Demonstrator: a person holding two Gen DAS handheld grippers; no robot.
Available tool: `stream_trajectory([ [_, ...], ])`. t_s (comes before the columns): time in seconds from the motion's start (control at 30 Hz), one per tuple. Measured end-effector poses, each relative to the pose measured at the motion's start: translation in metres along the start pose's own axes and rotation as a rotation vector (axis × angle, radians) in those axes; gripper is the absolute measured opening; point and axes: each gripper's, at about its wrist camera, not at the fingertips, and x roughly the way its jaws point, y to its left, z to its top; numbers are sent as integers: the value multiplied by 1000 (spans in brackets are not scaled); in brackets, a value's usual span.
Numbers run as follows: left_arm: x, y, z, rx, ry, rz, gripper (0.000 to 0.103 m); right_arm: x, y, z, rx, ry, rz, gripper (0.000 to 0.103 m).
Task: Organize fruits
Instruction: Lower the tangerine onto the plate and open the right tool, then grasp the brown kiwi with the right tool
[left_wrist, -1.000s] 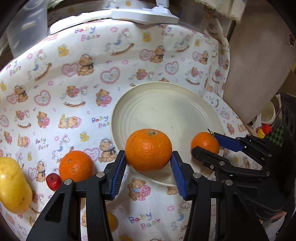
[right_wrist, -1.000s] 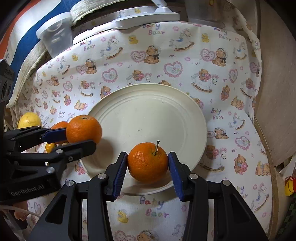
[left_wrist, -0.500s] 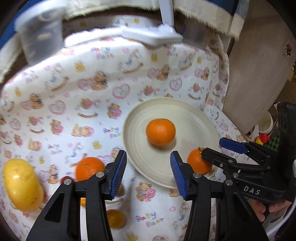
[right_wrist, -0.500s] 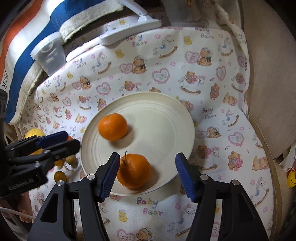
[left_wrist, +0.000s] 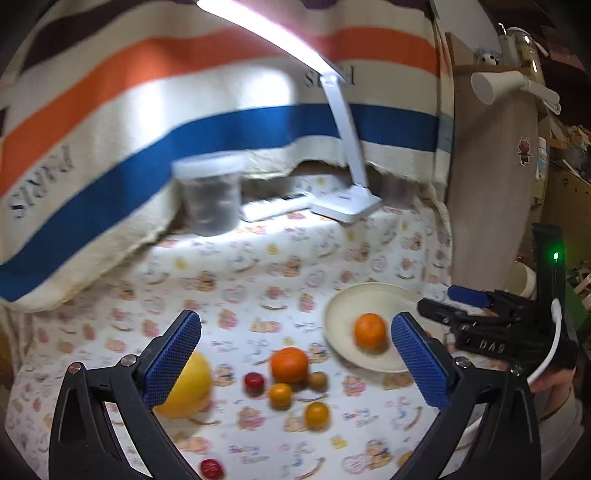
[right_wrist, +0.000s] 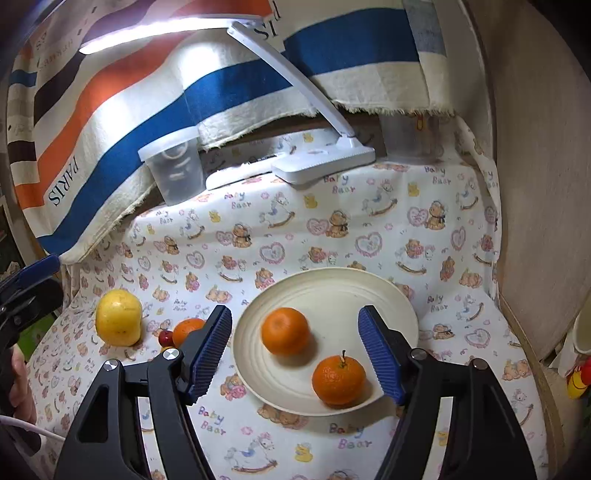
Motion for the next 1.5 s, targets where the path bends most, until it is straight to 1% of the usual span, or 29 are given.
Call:
stream_trajectory([
  [0.03,-4,3,-3,-3,-10,9,102,-1,2,0,0,-11,4,75],
  [0.07,-8,8,-6,-8,-16,10,102,-3,3,0,2,-26,4,81],
  [0.13,-14,14,-13,-25,-32,20,102,-8,5,-2,6,-59,-1,88],
  [0.23,-26,23,-23,-22,-51,79,102,-13,9,-2,0,-88,-13,88],
  [0.3,-32,27,-30,-20,-58,128,102,-16,12,-3,10,-106,2,89],
  [0.37,-38,34,-36,-28,-60,151,102,-16,14,-3,21,-103,16,96],
  [0.43,-42,40,-42,-41,-56,164,102,-18,18,-4,21,-108,26,100],
  [0.53,-48,48,-51,-56,-35,191,102,-20,25,-6,-4,-127,13,102],
  [0.63,-48,54,-63,-59,9,206,102,-17,32,-9,-30,-128,10,102],
  [0.67,-46,56,-67,-59,27,205,101,-16,35,-11,-43,-129,10,102],
  [0.7,-44,57,-71,-62,47,206,97,-15,38,-12,-56,-132,8,102],
  [0.77,-37,60,-79,-70,82,209,92,-14,43,-14,-81,-134,4,102],
  [0.93,-24,64,-97,-100,149,205,89,-16,49,-19,-98,-161,28,102],
  [0.97,-22,64,-99,-103,154,208,88,-19,49,-21,-76,-198,14,102],
  [1.07,-18,67,-104,-115,161,208,88,-31,53,-27,-11,-278,-138,102],
  [1.1,-16,68,-104,-119,164,204,87,-35,54,-27,-1,-281,-146,102],
  [1.13,-14,68,-104,-121,166,199,87,-37,54,-26,-3,-269,-132,102],
  [1.17,-13,68,-105,-121,165,197,87,-38,56,-25,-14,-231,-105,102],
  [1.2,-12,68,-105,-120,164,196,87,-40,58,-25,-22,-199,-101,102],
  [1.37,-6,70,-108,-134,194,171,87,-51,62,-37,-57,-138,-99,102],
  [1.47,-2,71,-111,-142,213,173,87,-54,63,-46,-69,-95,-87,100],
  [1.5,-1,71,-112,-141,217,175,85,-54,62,-50,-64,-74,-78,100],
])
